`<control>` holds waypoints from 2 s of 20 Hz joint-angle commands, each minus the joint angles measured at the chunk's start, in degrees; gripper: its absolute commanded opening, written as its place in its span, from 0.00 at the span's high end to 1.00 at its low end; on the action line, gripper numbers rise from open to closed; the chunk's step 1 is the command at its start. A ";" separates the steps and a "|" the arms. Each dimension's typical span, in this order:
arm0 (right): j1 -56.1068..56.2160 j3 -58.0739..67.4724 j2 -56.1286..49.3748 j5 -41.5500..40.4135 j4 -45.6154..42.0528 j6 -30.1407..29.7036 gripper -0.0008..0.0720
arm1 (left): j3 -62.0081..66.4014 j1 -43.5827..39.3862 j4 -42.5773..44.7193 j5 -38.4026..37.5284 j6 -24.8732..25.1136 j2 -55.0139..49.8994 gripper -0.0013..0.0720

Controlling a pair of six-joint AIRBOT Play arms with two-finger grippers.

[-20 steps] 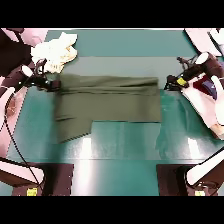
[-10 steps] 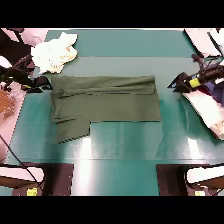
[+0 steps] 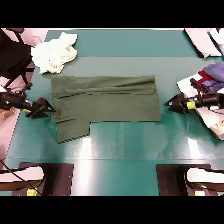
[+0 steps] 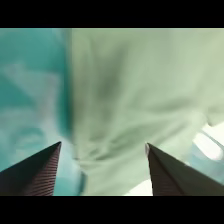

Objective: Fold the shirts.

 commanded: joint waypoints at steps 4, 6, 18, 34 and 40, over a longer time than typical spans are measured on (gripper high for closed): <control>-2.27 -3.28 3.15 -0.20 1.75 -2.97 0.30 | -10.64 1.05 -6.01 5.99 5.92 0.57 0.16; -2.27 -3.30 3.10 -0.24 1.75 -2.97 0.31 | -11.26 1.05 -8.24 5.57 6.84 0.57 0.17; -1.33 -3.30 3.10 -3.02 1.95 -2.43 0.36 | -11.82 1.05 -13.31 5.31 8.94 0.61 0.95; 6.25 -13.86 3.08 -20.22 -0.09 -1.38 0.38 | -11.82 1.05 -15.34 1.84 9.99 0.66 0.95; 11.76 -3.65 -5.14 -16.28 0.35 0.48 0.87 | -11.80 1.05 -15.47 2.71 10.10 0.63 0.95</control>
